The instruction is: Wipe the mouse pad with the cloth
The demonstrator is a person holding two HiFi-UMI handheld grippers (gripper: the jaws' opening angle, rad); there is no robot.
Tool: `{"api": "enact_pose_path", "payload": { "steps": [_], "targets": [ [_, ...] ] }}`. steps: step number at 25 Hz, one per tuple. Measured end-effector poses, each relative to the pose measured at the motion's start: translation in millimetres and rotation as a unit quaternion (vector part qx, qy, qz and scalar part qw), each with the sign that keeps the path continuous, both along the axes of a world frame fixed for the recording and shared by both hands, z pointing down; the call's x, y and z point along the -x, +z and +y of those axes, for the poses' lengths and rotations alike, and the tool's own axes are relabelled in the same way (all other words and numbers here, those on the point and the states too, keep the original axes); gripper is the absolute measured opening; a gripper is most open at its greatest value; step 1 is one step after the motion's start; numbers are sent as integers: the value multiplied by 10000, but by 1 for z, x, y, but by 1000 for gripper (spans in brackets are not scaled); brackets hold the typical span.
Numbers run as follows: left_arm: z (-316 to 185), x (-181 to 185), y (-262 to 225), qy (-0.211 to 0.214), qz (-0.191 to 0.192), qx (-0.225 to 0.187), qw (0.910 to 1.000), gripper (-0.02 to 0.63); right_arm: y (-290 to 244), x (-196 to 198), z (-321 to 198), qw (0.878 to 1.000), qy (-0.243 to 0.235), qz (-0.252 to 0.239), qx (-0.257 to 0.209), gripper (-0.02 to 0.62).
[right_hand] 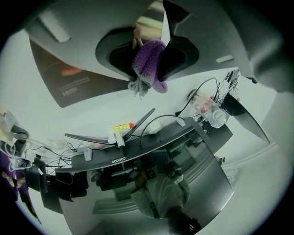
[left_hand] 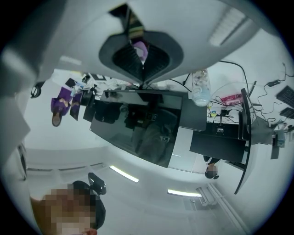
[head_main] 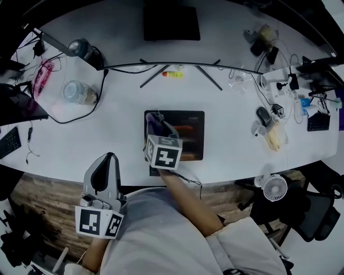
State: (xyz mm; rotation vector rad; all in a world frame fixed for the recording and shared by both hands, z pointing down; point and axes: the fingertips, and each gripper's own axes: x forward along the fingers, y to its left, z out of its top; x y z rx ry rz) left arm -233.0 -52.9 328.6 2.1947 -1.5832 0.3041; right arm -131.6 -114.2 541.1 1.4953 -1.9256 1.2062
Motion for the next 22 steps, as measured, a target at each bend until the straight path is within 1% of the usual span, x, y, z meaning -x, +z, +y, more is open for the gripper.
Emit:
{"api": "enact_pose_path", "payload": {
  "steps": [8, 15, 22],
  "targets": [
    [2, -9, -3, -24, -3, -35, 10000, 0, -3, 15, 14, 9996, -261, -89, 19, 146],
    [5, -13, -6, -50, -9, -71, 10000, 0, -3, 19, 23, 9991, -292, -292, 107, 146],
    [10, -17, -7, -64, -44, -89, 9999, 0, -2, 16, 31, 9986, -352, -367, 109, 146]
  ]
}}
